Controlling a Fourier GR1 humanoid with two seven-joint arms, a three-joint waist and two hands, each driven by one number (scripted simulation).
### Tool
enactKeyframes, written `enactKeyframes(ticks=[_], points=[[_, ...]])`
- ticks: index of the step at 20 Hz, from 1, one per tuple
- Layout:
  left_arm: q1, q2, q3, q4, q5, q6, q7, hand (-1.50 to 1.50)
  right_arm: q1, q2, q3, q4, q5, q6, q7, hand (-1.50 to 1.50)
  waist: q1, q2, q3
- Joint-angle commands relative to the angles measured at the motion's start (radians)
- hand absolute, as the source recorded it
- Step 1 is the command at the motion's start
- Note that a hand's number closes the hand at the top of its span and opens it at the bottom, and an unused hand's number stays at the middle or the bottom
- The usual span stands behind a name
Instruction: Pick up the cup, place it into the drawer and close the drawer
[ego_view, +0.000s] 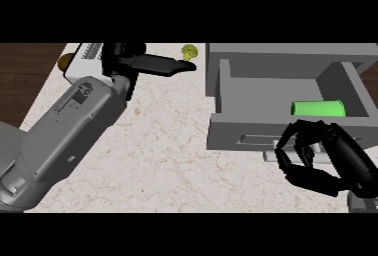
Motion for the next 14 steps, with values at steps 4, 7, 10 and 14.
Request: enactKeyframes(ticks=[4, 7, 10, 14], points=[[0.171, 0.08, 0.03, -0.158, 0.004, -0.022, -0.004, -1.5, -0.103, -0.047, 0.121, 0.225, 0.299, -0.08, -0.067, 1.5, 0.021, 0.003, 0.0], [0.238, 0.127, 0.06, -0.199, 0.022, -0.079, -0.013, -1.5, -0.132, -0.066, 0.145, 0.374, 0.396, -0.145, -0.14, 1.5, 0.018, 0.006, 0.0], [0.302, 0.188, 0.099, -0.245, 0.044, -0.122, 0.0, -1.5, -0.186, -0.017, 0.204, 0.515, 0.507, -0.246, -0.155, 1.5, 0.022, 0.007, 0.001], [0.4, 0.185, 0.119, -0.27, 0.014, -0.141, -0.057, -1.5, -0.363, 0.066, 0.211, 0.731, 0.564, -0.282, -0.136, 1.5, 0.006, 0.01, 0.0]])
